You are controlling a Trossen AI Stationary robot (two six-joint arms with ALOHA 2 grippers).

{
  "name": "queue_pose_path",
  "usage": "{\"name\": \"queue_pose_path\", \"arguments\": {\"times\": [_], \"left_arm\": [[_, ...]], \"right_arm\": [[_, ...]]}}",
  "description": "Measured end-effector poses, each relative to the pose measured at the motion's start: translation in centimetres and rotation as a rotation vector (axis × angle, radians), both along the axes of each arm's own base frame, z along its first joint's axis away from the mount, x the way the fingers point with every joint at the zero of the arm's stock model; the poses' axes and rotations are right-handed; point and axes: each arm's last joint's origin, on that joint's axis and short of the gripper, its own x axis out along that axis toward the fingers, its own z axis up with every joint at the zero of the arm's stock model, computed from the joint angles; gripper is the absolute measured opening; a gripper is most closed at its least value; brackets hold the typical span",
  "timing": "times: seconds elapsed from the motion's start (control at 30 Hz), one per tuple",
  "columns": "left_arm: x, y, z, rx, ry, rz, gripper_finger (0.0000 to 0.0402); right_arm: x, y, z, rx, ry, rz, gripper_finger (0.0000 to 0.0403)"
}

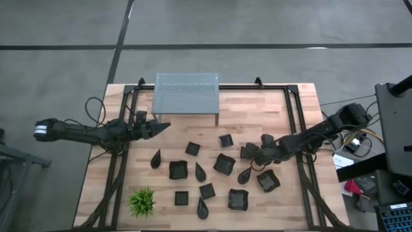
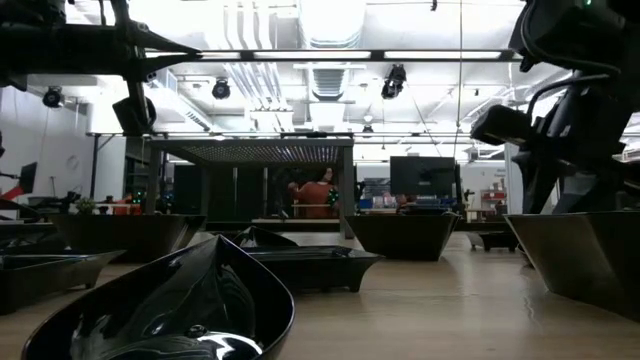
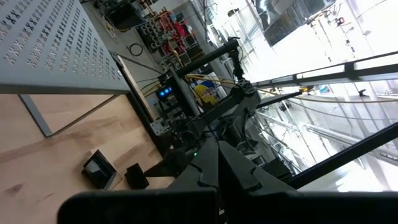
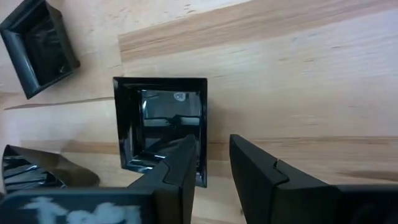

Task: Pick & Place Mini shaped plates
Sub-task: Put the square plate on the right shelf

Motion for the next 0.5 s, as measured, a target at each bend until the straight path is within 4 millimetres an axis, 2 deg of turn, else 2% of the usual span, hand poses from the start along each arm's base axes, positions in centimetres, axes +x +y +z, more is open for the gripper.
{"name": "queue_pose_path", "arguments": {"times": [0.5], "left_arm": [[0.00, 0.00, 0.01, 0.002, -0.001, 0.000, 0.0000]], "right_arm": [[0.33, -0.36, -0.21, -0.005, -0.005, -0.001, 0.0069]]}}
